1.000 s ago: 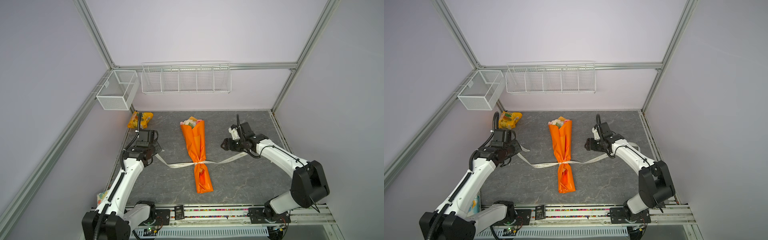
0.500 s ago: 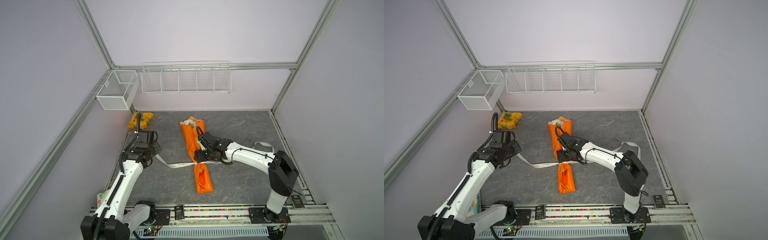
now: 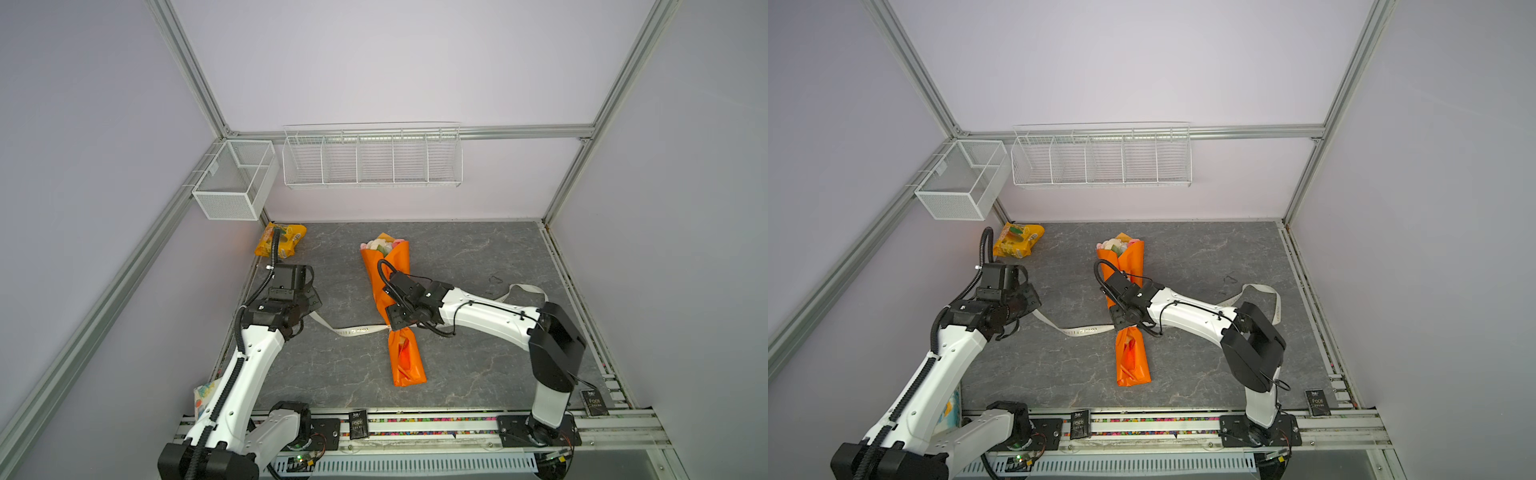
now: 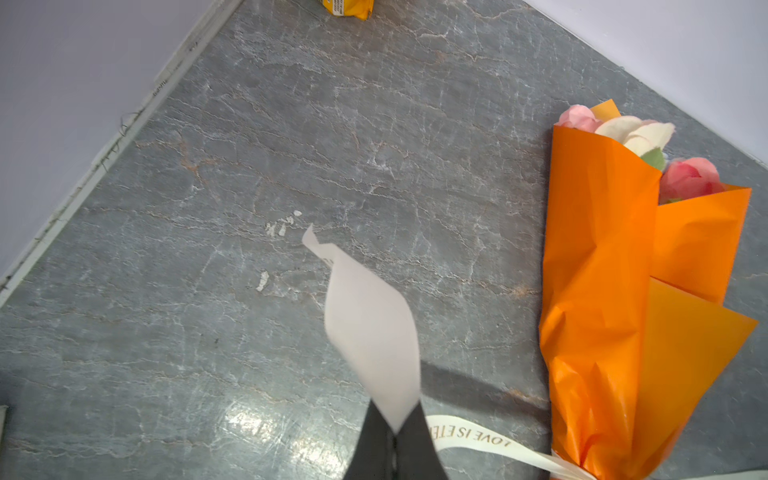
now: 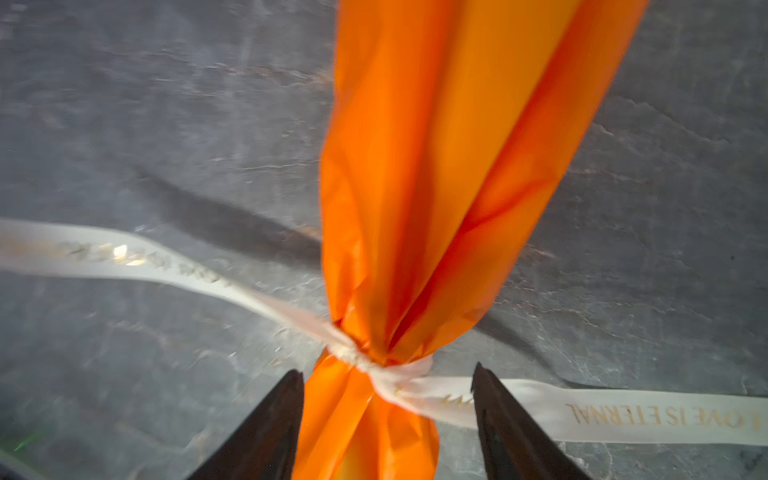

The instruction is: Tie the bouquet of fake flowers

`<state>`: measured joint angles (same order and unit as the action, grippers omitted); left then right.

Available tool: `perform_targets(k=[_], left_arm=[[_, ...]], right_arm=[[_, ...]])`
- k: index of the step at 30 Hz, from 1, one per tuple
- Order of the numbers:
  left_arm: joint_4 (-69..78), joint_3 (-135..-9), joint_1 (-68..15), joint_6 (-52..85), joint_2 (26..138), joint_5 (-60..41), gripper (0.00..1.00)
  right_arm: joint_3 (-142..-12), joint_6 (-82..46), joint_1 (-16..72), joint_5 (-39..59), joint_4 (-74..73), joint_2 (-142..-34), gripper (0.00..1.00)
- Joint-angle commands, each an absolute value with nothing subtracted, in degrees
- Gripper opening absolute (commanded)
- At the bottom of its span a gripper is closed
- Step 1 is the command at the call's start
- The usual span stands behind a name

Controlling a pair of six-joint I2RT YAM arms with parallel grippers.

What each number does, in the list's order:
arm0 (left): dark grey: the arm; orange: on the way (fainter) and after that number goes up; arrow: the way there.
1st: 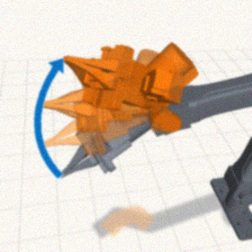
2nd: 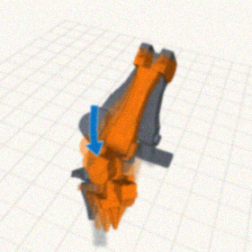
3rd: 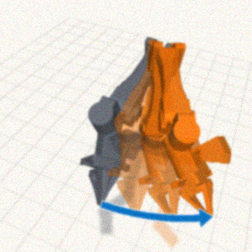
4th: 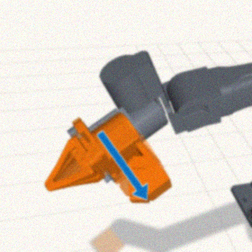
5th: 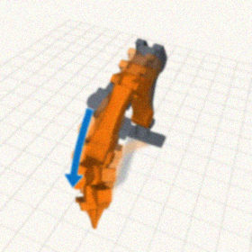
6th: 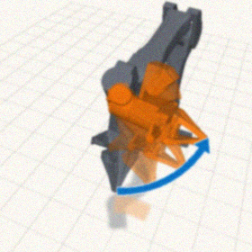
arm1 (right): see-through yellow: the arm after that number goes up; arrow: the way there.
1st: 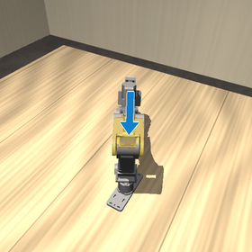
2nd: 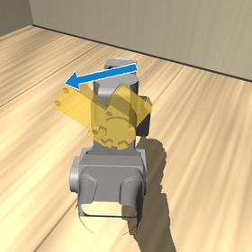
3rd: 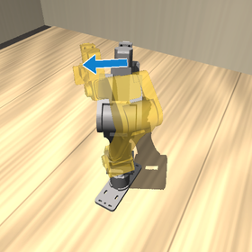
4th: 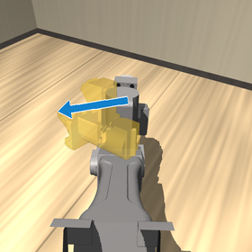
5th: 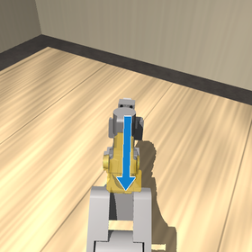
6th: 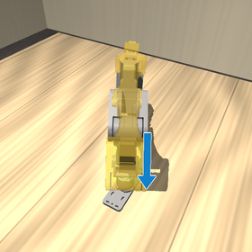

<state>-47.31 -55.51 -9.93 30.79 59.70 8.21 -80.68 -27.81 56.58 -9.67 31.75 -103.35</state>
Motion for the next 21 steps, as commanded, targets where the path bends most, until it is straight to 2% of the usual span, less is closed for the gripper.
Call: perform_targets(k=[1,6,11,18,20,21], left_arm=[[-51.2,-58.3,-10.0,31.4,58.9,3.9,0.0],[-55.0,-61.1,-10.0,33.5,58.0,5.0,0.0],[-57.6,-64.0,-10.0,35.3,55.0,6.4,0.0],[-57.3,-63.3,-10.0,36.5,54.3,3.7,0.0],[-57.2,-62.7,-10.0,36.4,54.0,4.1,0.0],[-57.2,-62.5,-10.0,36.4,53.8,4.4,0.0]], right_arm=[[-77.4,-17.5,59.0,2.5,14.2,-98.9,0.67],[-73.6,-1.4,62.1,7.2,0.0,-102.9,0.67],[-73.4,18.3,63.6,5.5,-4.4,-108.7,0.69],[-75.0,26.7,63.5,-3.3,-11.7,-116.0,0.68],[-75.6,27.0,63.3,-3.8,-11.8,-116.8,0.58],[-75.5,26.9,63.3,-4.1,-11.9,-116.7,0.5]])
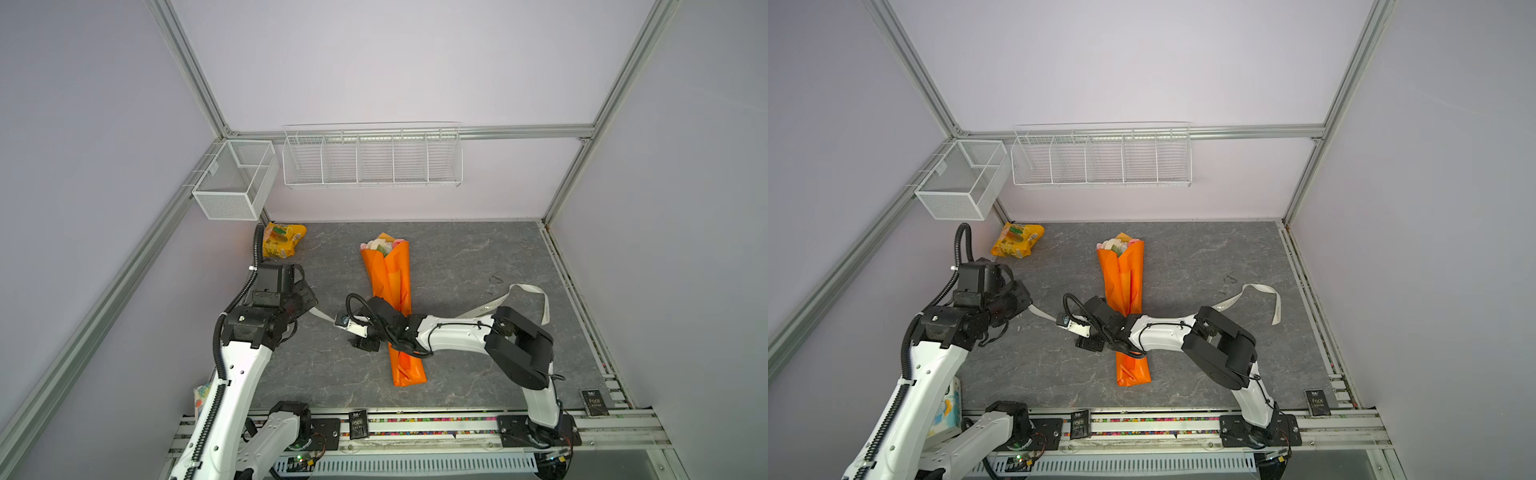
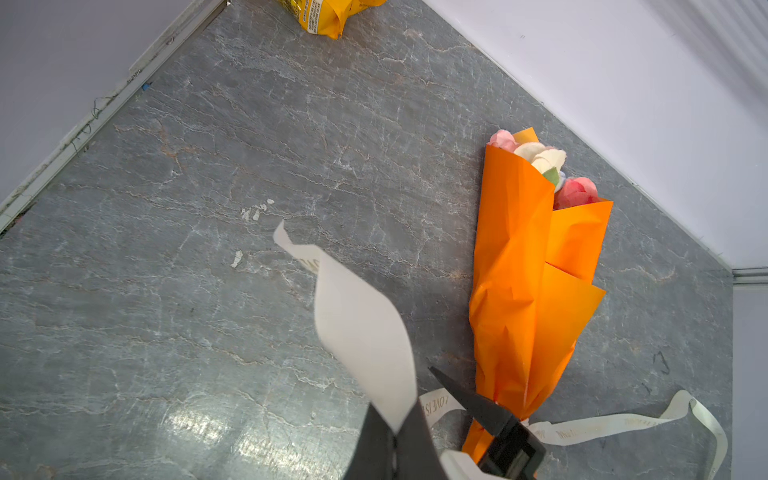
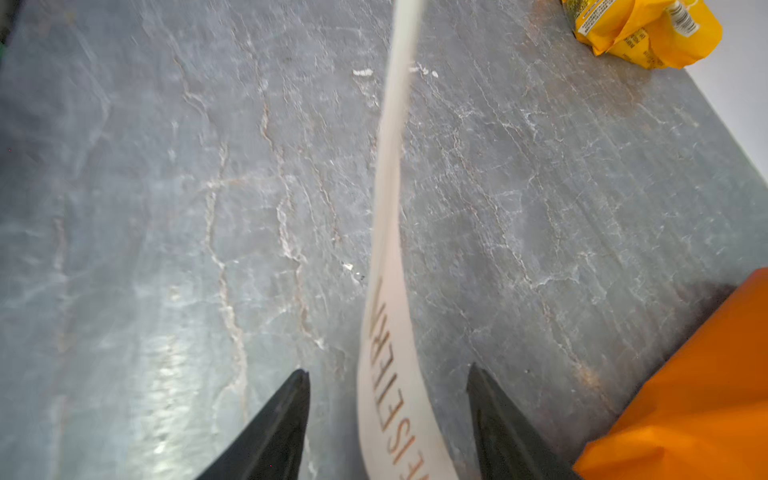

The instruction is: Tie the bouquet of fake flowers

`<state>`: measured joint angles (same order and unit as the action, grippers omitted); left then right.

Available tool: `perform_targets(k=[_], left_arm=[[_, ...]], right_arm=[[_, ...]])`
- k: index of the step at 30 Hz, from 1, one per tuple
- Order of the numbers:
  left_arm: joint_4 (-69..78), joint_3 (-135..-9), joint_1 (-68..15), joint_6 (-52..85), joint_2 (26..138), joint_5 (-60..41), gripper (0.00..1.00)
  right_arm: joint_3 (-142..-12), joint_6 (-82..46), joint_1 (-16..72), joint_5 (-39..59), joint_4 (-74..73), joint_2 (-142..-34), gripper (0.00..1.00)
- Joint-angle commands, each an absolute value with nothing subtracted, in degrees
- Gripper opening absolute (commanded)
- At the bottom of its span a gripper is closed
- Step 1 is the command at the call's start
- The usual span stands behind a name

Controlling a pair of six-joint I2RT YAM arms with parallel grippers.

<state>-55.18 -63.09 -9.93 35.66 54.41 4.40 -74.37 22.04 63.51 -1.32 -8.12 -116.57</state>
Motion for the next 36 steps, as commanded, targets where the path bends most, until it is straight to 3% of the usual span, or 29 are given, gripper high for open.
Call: perform_targets(k=[1,3,8,10,13,18,20,22,23,30,31,32,36], left_arm=[[-57.2,-62.2,-10.0,36.5,53.8,4.5,0.0],[-57.0,-61.8,-10.0,36.3,54.0,4.6,0.0],[-56.6,-60.5,-10.0,36.4,54.7,6.5,0.0],[-56.2,-60.1,-9.9,36.5,55.1,6.0,0.0],[-55.5,-59.8,-9.9,36.9,55.2,5.9,0.0],[-54.9,-58.9,-9.9,36.5,55.1,5.7,0.0],[-55.1,-57.9,-9.9,36.1,55.4,6.7,0.34],[-56.0,-56.9,-9.9,36.0,55.8,8.9,0.57],[-56.6,-56.3,-9.9,35.7,56.0,9.9,0.62],[-57.8,-53.9,-9.9,34.4,53.9,7.6,0.79],[-58.7,-53.9,-9.9,35.0,53.3,9.2,0.83],[-60.2,-53.9,-9.9,35.8,52.7,11.4,0.99],[-63.8,-54.4,-8.5,35.2,50.1,14.8,0.99]], right_arm=[[-74.9,26.3,63.3,-4.0,-12.4,-116.4,0.39],[-73.1,25.3,63.2,-3.7,-12.8,-115.1,0.29],[-67.6,22.0,62.9,-5.0,-14.1,-109.7,0.27],[-66.1,21.1,62.8,-5.4,-13.4,-108.1,0.15],[-65.4,20.7,62.5,-5.8,-10.4,-106.6,0.07],[-64.1,19.5,62.2,-6.6,-9.7,-103.9,0.06],[-64.0,18.4,62.0,-6.8,-9.1,-102.5,0.07],[-63.1,16.5,61.6,-7.1,-9.7,-100.8,0.06],[-62.5,15.5,61.3,-7.5,-10.1,-99.9,0.06],[-58.2,8.1,60.0,-11.3,-14.9,-96.8,0.07],[-57.7,7.2,59.7,-12.3,-15.2,-96.6,0.06],[-57.5,5.7,59.3,-14.1,-15.1,-96.4,0.06],[-56.4,1.3,57.5,-13.8,-16.2,-95.4,0.06]])
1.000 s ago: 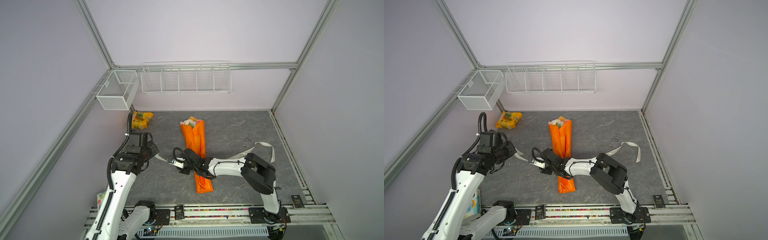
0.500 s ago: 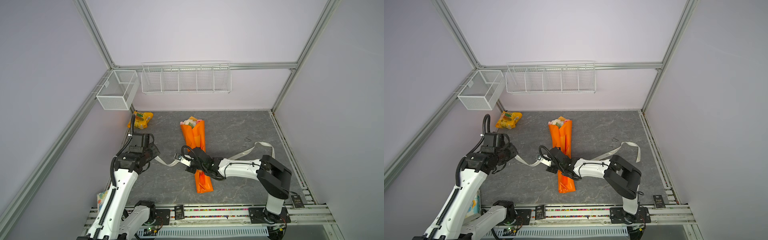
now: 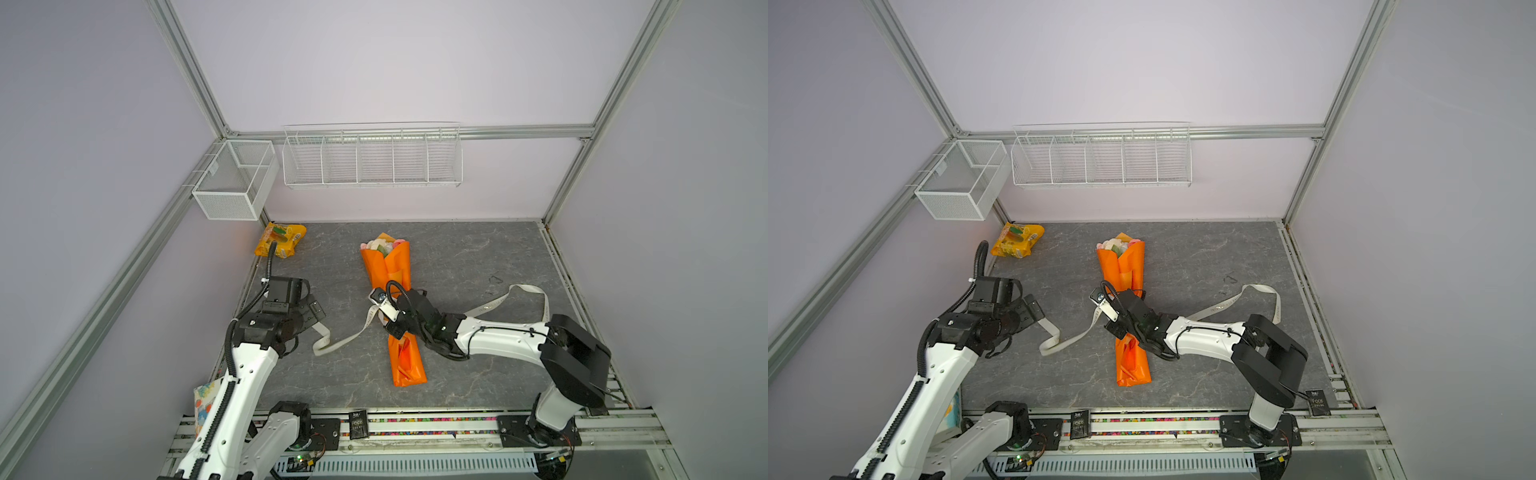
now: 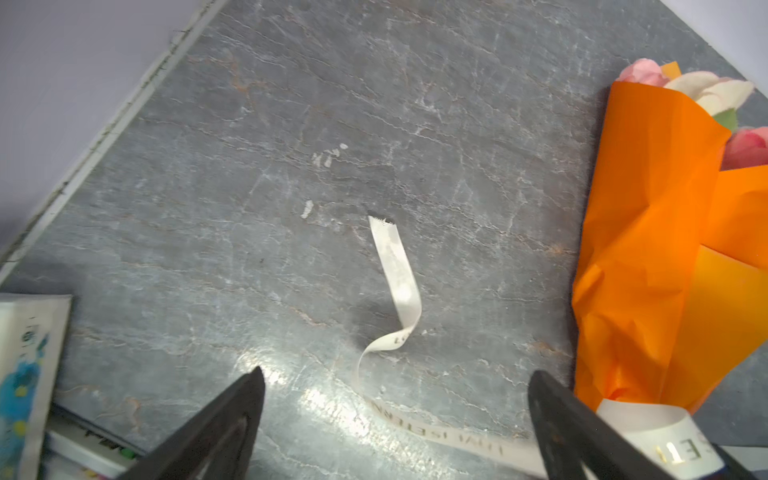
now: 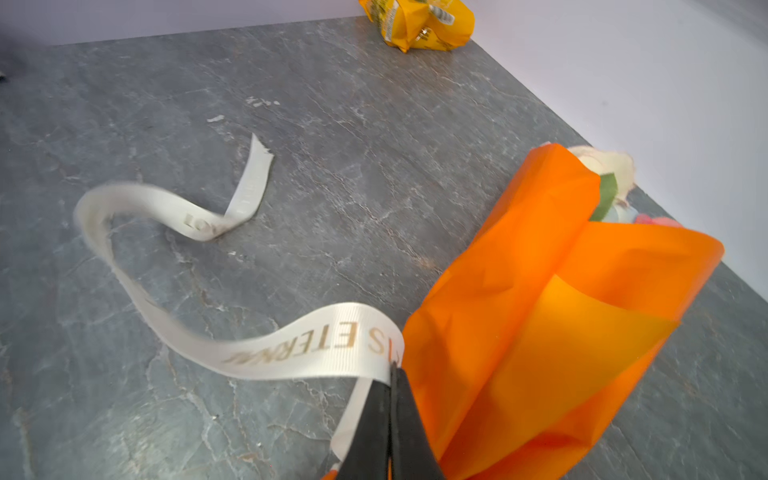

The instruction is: Tie the bouquet of fake flowers

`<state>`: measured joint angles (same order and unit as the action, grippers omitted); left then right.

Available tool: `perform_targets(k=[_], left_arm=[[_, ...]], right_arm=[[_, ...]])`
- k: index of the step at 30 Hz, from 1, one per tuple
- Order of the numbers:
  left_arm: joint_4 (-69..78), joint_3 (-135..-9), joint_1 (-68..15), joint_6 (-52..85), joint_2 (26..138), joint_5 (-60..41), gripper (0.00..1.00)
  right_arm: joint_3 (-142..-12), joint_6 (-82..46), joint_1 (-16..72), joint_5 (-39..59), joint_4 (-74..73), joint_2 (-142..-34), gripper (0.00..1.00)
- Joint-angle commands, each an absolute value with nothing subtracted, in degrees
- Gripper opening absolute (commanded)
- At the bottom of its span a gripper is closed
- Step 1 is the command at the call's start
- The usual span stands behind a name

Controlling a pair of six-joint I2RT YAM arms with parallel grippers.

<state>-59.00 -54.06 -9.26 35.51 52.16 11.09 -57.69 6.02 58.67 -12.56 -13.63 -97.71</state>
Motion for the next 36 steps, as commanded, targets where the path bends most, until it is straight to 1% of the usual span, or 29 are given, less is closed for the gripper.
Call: perform_targets(k=[1,2,3,4,6,7,8,9,10,11,13,16,18,22,28,29,33,34,36], left_arm=[[-63.1,-54.3,-8.4,33.4,48.9,13.9,0.99],[-61.8,-54.3,-8.4,31.2,47.7,11.6,1.0],[-59.0,-53.5,-8.4,28.8,46.6,7.0,0.97],[-54.1,-51.7,-8.4,26.6,44.9,-0.6,0.94],[-42.5,-46.9,-8.4,27.3,43.5,-16.7,0.63],[-35.2,-44.4,-8.5,29.7,43.8,-25.7,0.57],[-29.9,-42.9,-8.8,32.1,45.3,-31.3,0.55],[-27.8,-42.5,-9.5,33.4,47.0,-33.1,0.55],[-26.4,-42.6,-10.9,32.5,49.2,-34.2,0.6],[-26.4,-43.0,-12.3,31.3,51.4,-33.5,0.67],[-25.4,-43.4,-14.8,28.9,55.1,-33.0,0.74],[-20.4,-43.0,-18.9,27.6,59.8,-33.9,0.75],[-21.2,-44.2,-21.6,24.8,62.8,-30.2,0.76],[-20.0,-44.3,-22.2,21.7,67.3,-27.8,0.68],[-18.7,-44.9,-23.0,19.6,71.5,-31.4,0.62],[-18.6,-45.2,-23.3,19.7,72.2,-32.3,0.57],[-19.0,-45.8,-23.7,19.1,74.0,-33.3,0.44],[-18.6,-45.9,-23.7,19.2,74.0,-33.9,0.43],[-18.0,-45.8,-23.8,19.4,73.9,-34.7,0.35]], right_arm=[[-56.3,1.5,57.5,-13.4,-16.3,-95.3,0.06],[-56.4,1.6,57.4,-12.7,-16.1,-95.3,0.06],[-56.6,1.9,57.4,-11.9,-15.8,-95.4,0.06],[-56.6,2.1,57.4,-11.1,-16.0,-95.4,0.06],[-56.3,2.1,57.4,-10.2,-16.6,-95.4,0.06],[-55.9,1.9,57.3,-10.2,-17.3,-95.2,0.06],[-55.6,1.9,57.3,-9.8,-18.2,-95.0,0.06],[-55.2,1.8,57.3,-9.5,-18.8,-94.7,0.06],[-54.7,1.7,57.3,-9.0,-19.1,-94.3,0.06],[-54.4,1.3,57.3,-9.1,-19.5,-93.9,0.07],[-53.6,0.9,57.3,-8.6,-20.4,-93.5,0.06],[-53.2,0.9,57.3,-7.3,-20.2,-93.3,0.06],[-53.1,0.9,57.3,-6.7,-20.2,-93.2,0.07],[-52.8,1.1,57.3,-6.7,-20.0,-92.9,0.07],[-52.8,1.4,57.3,-6.8,-19.3,-92.9,0.07],[-52.8,1.5,57.3,-6.8,-19.4,-92.7,0.06],[-52.8,1.6,57.3,-6.9,-19.2,-92.6,0.07],[-52.8,1.7,57.3,-6.9,-19.3,-92.6,0.06],[-52.9,1.7,57.3,-6.9,-19.0,-92.9,0.06]])
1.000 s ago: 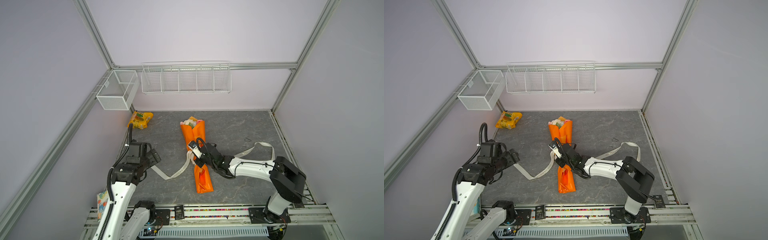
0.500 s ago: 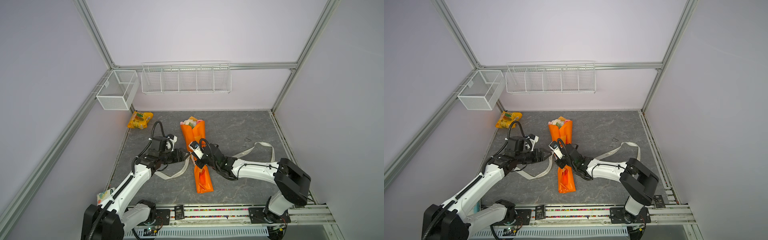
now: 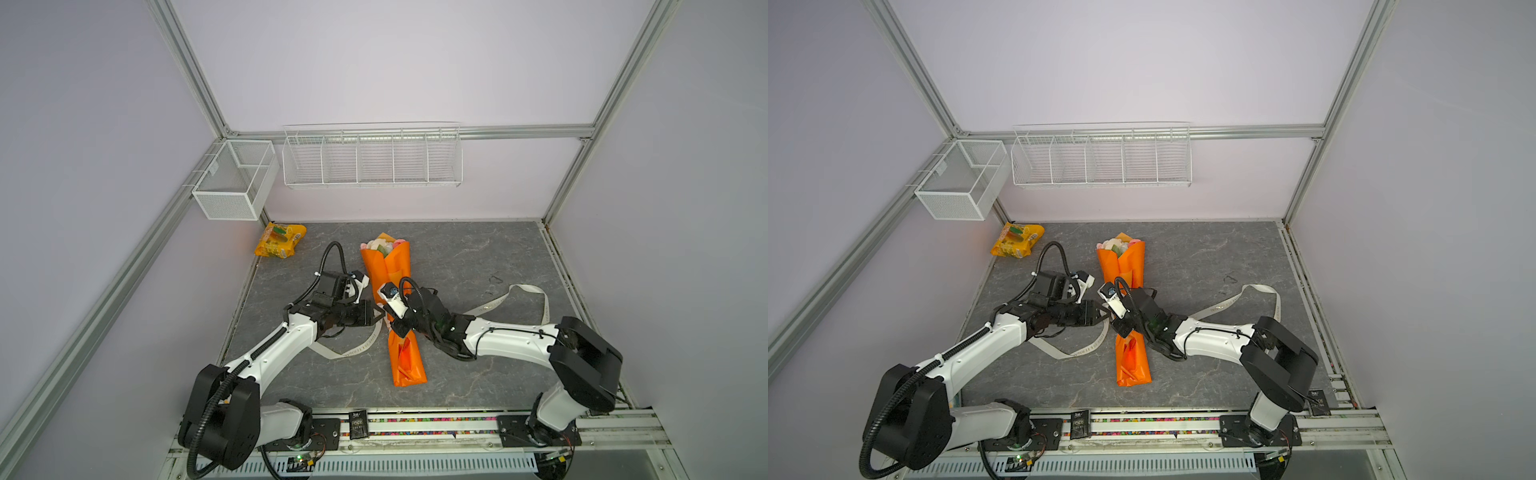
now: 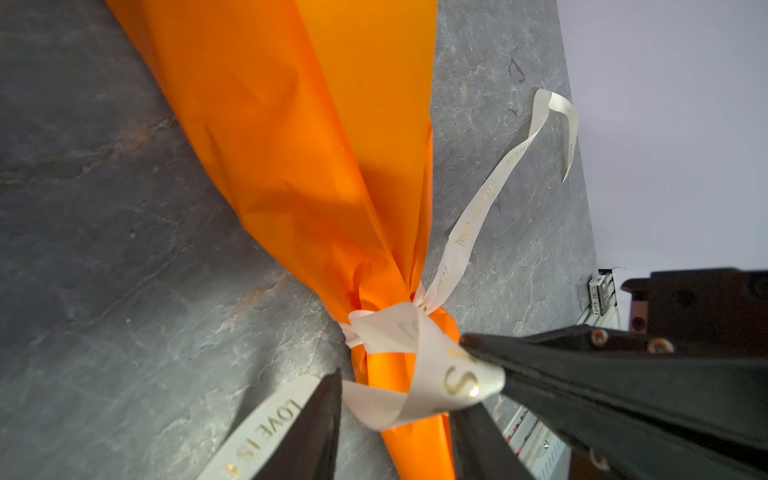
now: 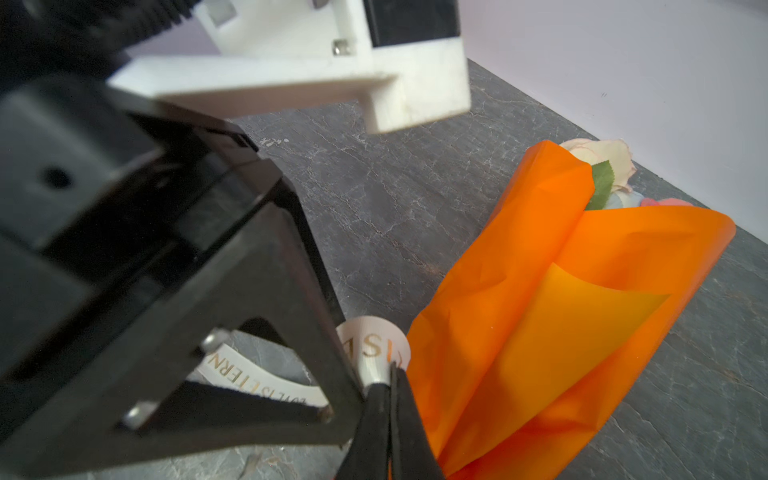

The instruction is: Tie the bouquet of fake flowers

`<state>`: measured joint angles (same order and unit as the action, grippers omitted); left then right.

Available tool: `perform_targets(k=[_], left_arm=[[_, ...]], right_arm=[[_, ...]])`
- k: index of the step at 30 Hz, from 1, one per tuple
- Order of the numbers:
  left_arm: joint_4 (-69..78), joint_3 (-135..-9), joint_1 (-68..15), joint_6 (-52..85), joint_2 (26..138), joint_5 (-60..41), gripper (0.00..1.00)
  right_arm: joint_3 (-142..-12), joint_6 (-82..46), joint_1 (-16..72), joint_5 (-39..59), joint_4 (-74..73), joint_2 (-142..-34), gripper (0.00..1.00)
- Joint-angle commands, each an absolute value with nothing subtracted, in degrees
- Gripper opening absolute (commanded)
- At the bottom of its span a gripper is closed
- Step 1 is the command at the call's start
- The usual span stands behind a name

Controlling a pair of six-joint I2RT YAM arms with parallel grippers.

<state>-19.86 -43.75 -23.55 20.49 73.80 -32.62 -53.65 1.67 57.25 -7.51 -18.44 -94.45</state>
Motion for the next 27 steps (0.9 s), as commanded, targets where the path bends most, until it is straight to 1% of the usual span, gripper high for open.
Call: perform_targets(k=[1,2,3,5,8,11,13,17,19,20,21,23,25,27], left_arm=[[-17.8,-45.8,-23.8,19.4,73.7,-34.3,0.34],[-18.5,-45.9,-23.8,19.1,73.4,-33.2,0.37],[-19.1,-46.0,-23.8,18.5,73.0,-32.2,0.42],[-19.3,-45.7,-23.8,17.4,72.0,-30.8,0.41],[-17.5,-44.8,-23.7,17.3,70.7,-30.0,0.44],[-17.1,-45.3,-23.8,16.5,70.5,-30.7,0.43],[-17.3,-45.6,-23.8,15.9,70.8,-31.1,0.39],[-18.6,-46.4,-23.8,15.4,72.0,-31.7,0.39],[-18.3,-46.3,-23.8,15.5,72.2,-31.7,0.47],[-18.0,-46.3,-23.8,15.4,72.1,-32.0,0.45],[-17.8,-46.2,-23.8,15.5,72.2,-32.5,0.4],[-17.9,-46.3,-23.8,15.5,72.3,-32.8,0.36],[-18.2,-46.4,-23.8,15.6,72.2,-32.5,0.25],[-18.2,-46.4,-23.8,15.9,72.0,-32.5,0.21]], right_arm=[[-52.9,1.7,57.2,-6.9,-18.9,-92.8,0.07],[-52.9,1.8,57.2,-6.7,-18.7,-92.8,0.06],[-52.9,1.9,57.3,-6.7,-18.6,-92.7,0.06],[-52.9,1.9,57.4,-6.7,-18.5,-92.8,0.06],[-52.9,2.0,57.3,-6.5,-18.3,-92.7,0.06],[-53.1,2.3,57.3,-6.3,-18.0,-92.5,0.07],[-53.2,2.4,57.2,-6.2,-18.0,-92.6,0.06],[-53.3,2.6,57.3,-6.1,-17.7,-92.5,0.07],[-53.3,2.5,57.2,-6.1,-17.7,-92.5,0.06],[-53.2,2.6,57.2,-6.1,-17.7,-92.5,0.06],[-53.3,2.5,57.2,-6.1,-17.7,-92.5,0.06],[-53.3,2.5,57.2,-6.2,-17.7,-92.5,0.06],[-53.4,2.5,57.3,-6.2,-17.5,-92.5,0.06],[-53.5,2.5,57.2,-6.2,-17.2,-92.5,0.07]])
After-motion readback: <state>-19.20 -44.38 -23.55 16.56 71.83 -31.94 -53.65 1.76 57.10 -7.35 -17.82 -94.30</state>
